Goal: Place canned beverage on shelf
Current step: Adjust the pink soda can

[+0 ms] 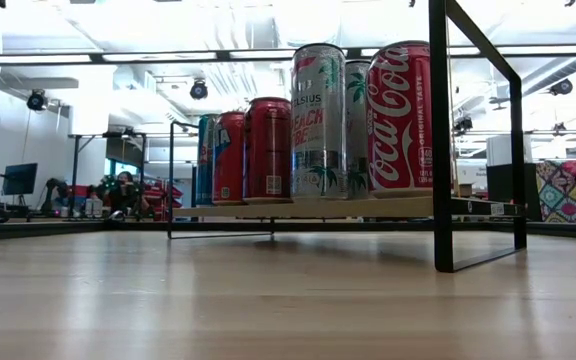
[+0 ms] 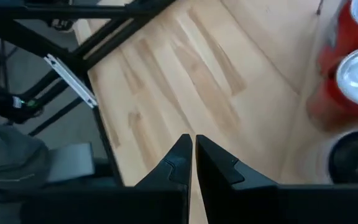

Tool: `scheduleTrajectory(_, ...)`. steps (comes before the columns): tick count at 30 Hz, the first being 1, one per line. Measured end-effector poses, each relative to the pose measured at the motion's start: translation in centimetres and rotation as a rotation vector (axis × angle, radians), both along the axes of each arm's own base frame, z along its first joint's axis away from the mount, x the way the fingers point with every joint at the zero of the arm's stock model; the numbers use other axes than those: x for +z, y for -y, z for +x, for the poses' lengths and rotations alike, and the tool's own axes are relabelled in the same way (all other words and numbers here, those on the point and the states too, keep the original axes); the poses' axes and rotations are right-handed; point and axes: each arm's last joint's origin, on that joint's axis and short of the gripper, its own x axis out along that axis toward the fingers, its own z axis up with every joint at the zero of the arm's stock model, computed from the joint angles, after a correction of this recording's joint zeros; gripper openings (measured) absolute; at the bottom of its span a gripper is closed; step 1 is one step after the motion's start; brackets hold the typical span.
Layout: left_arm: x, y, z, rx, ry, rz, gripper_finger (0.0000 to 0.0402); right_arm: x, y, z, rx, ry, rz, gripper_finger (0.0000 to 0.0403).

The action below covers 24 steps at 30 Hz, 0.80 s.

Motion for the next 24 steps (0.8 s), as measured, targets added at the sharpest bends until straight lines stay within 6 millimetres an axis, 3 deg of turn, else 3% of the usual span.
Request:
scheduleTrajectory(6, 0.0, 0.0, 0.0, 0.000, -0.001, -0.003, 0.0000, -0.1, 0.0, -1.2, -0.064, -0.103, 0.041, 0.0013)
scheduleTrajectory(13, -0.1, 0.0, 0.2, -0.001, -0.006, -0.003, 0.0000, -1.0, 0.9, -3.4, -0.123, -0.360, -0.015, 0.0013)
scheduleTrajectory(19, -0.3, 0.0, 0.6, -0.007, -0.021, -0.031, 0.0000, -1.2, 4.3, -3.9, -0.148, -0.453, -0.149, 0.0013)
scheduleTrajectory(24, -0.5, 0.0, 1.1, -0.008, -0.034, -0.035, 0.0000, -1.2, 8.3, -3.6, -0.105, -0.472, -0.154, 0.0013)
